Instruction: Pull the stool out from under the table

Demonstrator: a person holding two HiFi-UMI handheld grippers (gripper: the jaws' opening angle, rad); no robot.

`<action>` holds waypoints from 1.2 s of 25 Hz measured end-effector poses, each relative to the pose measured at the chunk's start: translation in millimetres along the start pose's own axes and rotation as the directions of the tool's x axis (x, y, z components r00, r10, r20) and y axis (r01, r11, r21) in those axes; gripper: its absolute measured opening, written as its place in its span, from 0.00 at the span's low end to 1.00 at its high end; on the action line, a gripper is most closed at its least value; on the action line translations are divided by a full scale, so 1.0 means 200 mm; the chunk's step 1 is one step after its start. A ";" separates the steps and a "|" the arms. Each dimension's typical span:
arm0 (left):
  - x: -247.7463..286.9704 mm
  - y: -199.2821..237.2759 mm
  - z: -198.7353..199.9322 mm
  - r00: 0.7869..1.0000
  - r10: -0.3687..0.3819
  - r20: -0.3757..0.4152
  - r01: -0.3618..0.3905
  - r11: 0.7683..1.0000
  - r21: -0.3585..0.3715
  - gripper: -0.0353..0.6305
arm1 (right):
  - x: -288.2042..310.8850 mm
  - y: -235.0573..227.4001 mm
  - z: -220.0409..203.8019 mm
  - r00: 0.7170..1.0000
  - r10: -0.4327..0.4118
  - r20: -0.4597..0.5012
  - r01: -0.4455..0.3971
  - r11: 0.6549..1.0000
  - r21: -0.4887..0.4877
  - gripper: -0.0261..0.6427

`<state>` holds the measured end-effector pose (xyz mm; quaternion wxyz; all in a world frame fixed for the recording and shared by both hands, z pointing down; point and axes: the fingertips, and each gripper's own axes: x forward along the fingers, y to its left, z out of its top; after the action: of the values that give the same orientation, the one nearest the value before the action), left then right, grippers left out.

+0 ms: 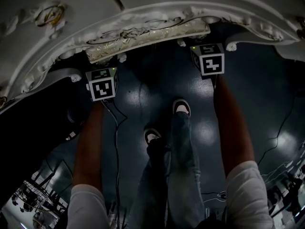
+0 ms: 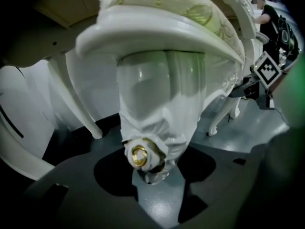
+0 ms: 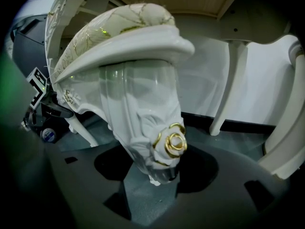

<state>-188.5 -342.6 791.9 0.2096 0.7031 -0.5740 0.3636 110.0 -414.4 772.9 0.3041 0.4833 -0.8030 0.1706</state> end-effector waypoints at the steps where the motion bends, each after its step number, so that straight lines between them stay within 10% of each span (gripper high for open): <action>1: -0.01 -0.01 -0.01 1.000 -0.003 0.007 0.003 1.000 0.002 0.44 | 0.00 0.01 0.00 1.000 0.008 0.009 -0.008 1.000 0.009 0.43; 30: -0.29 -0.25 -0.35 1.000 -0.010 -0.025 0.010 1.000 0.016 0.44 | -0.38 0.11 -0.42 0.997 -0.021 -0.076 0.021 1.000 0.006 0.43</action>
<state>-163.8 -242.7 799.6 0.2130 0.7029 -0.5650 0.3759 144.2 -305.0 787.4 0.3346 0.4860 -0.7851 0.1885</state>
